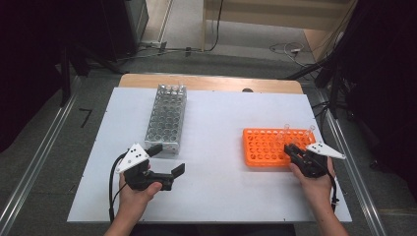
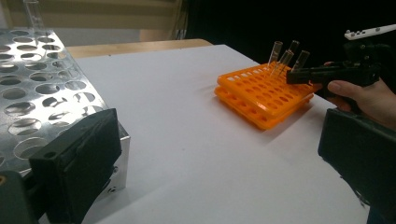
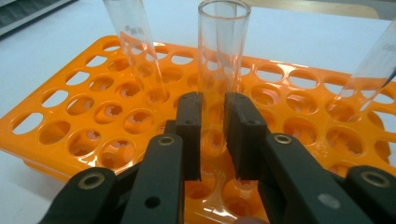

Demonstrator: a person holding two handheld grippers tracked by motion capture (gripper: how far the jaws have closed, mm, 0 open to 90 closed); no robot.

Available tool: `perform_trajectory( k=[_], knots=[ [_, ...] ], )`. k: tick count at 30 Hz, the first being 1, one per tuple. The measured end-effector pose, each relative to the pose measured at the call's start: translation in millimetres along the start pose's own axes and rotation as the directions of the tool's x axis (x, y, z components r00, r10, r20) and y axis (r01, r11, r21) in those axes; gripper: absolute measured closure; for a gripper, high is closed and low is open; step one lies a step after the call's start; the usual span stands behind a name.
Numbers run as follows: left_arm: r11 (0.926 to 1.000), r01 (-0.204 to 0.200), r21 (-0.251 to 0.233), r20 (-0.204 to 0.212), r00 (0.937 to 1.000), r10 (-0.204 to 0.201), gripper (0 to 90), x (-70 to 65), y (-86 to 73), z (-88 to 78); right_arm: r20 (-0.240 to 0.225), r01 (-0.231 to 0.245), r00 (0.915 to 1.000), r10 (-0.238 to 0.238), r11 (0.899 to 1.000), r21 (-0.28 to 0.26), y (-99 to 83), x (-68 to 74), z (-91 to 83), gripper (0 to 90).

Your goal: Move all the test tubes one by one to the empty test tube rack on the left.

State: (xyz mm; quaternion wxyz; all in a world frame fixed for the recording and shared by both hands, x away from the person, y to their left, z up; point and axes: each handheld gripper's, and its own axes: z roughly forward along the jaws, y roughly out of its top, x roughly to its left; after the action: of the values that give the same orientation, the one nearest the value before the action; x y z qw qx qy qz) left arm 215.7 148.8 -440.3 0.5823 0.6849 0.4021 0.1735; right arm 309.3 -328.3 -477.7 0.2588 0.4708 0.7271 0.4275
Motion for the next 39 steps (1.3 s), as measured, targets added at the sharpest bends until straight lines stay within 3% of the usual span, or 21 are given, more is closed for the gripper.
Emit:
perform_trajectory(
  k=[7, 13, 17, 21, 26, 33, 39],
  knots=[
    [1.0000, 0.001, 0.000, 0.002, 1.0000, -0.001, 0.0, -1.3, 1.0, 0.0, -0.018, -0.011, 0.9998, 0.010, 0.999, -0.037, 7.0, -2.2, -10.0, 74.1],
    [1.0000, -0.005, -0.002, 0.007, 1.0000, 0.005, 0.0, -4.5, 2.6, 0.6, -0.023, -0.001, 0.9997, -0.001, 0.996, -0.087, 19.6, -0.2, -29.1, 74.1],
    [1.0000, -0.009, -0.003, 0.009, 0.9999, 0.009, 0.0, -7.5, 4.2, 1.5, -0.048, 0.009, 0.9988, -0.014, 0.995, -0.103, 26.2, 7.6, -41.3, 74.1],
    [0.9999, -0.015, -0.002, 0.015, 0.9998, 0.015, 0.0, -11.4, 6.4, 2.7, -0.100, 0.036, 0.9940, -0.045, 0.995, -0.092, 29.6, 24.9, -46.3, 74.0],
    [0.9994, -0.035, 0.004, 0.029, 0.9990, 0.035, 0.2, -18.5, 9.7, 4.8, -0.179, 0.083, 0.9792, -0.097, 0.993, -0.084, 32.6, 55.7, -45.8, 74.0],
    [0.9986, -0.053, 0.004, 0.062, 0.9967, 0.052, 2.6, -30.5, 14.0, 9.1, -0.292, 0.131, 0.9453, -0.145, 0.989, -0.066, 32.3, 98.3, -39.4, 74.0],
    [0.9980, -0.062, 0.012, 0.097, 0.9934, 0.061, 5.2, -42.9, 15.9, 15.0, -0.349, 0.179, 0.9182, -0.187, 0.982, -0.057, 29.1, 126.2, -33.7, 74.0]
  ],
)
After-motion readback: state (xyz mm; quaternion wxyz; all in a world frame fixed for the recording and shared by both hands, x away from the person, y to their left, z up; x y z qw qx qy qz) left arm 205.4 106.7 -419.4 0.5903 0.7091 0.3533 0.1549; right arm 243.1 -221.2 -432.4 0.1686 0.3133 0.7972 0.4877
